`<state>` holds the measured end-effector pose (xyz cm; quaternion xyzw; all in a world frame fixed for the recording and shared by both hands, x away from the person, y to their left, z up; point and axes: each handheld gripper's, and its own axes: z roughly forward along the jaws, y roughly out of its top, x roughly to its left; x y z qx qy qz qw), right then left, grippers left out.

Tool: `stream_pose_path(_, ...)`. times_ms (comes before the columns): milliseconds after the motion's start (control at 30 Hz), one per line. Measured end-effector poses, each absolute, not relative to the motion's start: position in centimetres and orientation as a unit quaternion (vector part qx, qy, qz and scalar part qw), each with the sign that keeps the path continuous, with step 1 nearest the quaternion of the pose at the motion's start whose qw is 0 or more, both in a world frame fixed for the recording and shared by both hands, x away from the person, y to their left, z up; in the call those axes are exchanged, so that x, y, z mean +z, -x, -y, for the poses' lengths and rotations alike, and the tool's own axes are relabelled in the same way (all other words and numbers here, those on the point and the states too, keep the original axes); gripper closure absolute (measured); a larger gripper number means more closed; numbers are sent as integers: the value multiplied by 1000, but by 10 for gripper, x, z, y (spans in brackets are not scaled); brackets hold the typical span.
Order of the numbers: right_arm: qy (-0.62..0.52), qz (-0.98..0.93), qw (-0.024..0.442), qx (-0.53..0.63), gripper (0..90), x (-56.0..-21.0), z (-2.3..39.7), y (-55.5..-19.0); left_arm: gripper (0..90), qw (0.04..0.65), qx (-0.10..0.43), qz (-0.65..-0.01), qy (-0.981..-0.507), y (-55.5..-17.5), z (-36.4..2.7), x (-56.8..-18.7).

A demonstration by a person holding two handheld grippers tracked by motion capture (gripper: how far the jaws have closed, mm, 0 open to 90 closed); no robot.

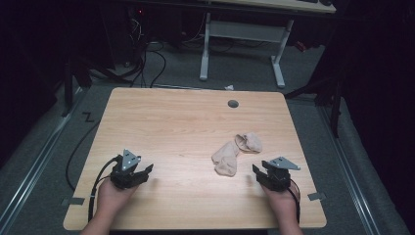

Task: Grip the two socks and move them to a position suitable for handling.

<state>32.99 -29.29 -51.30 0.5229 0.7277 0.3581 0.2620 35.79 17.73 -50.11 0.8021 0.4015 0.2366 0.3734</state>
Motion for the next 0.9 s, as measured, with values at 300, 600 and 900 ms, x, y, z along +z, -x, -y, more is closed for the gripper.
stream_pose_path(300, -528, -724, 260, 359, 559, -515, 299, -327, 435, 382, 229, -396, -803, -364, -170, -501)
stream_pose_path(600, -531, -723, 259, 359, 568, -517, 299, -326, 418, 379, 227, -385, -810, -365, -163, -502)
stream_pose_path(900, -516, -730, 266, 360, 567, -515, 296, -319, 405, 387, 229, -374, -811, -367, -154, -500)
